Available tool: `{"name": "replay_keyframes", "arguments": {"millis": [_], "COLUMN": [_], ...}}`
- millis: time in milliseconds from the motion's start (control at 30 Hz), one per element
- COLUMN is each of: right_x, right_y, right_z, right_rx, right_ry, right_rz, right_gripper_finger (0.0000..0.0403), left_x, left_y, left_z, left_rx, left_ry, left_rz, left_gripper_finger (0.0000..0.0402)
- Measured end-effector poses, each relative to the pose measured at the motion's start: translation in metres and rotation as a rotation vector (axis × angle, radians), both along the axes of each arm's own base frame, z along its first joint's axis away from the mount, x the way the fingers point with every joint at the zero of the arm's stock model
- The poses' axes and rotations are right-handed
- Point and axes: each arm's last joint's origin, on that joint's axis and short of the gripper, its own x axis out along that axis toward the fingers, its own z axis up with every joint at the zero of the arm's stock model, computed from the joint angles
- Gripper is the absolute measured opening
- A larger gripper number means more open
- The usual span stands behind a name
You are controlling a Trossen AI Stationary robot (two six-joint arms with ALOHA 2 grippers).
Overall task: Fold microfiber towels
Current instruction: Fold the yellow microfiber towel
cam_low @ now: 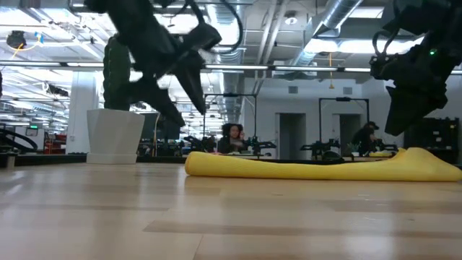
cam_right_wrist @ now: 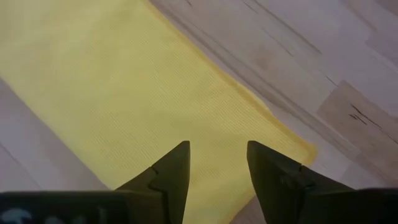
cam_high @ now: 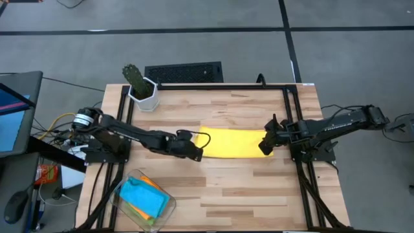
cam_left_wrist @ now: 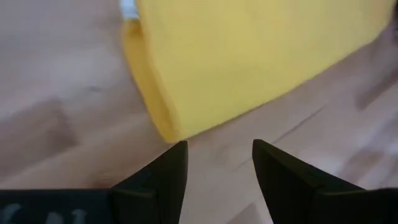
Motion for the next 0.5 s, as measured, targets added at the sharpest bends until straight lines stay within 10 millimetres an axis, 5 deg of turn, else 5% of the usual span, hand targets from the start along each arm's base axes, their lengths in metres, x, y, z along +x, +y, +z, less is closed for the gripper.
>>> {"name": "replay_keyframes", "arguments": {"millis": [200, 500], "right_x": [0.000, 0.000], "right_y": [0.001, 0.001], "right_z": [0.000, 0.000], "right_rx": [0.001, -0.005], "right_ry": [0.000, 0.003], "right_rz": [0.009, 0.022], "right_gripper_finger": [0.0183, 0.0181], "left_x": [-0.003, -0.008], "left_y": [0.000, 0.010], "left_z": [-0.021, -0.026], "left_rx": [-0.032, 0.053], "left_ry": [-0.088, -0.027], "left_rz": [0.022, 0.084], "left_gripper_finger": [0.0173, 0.0173]}}
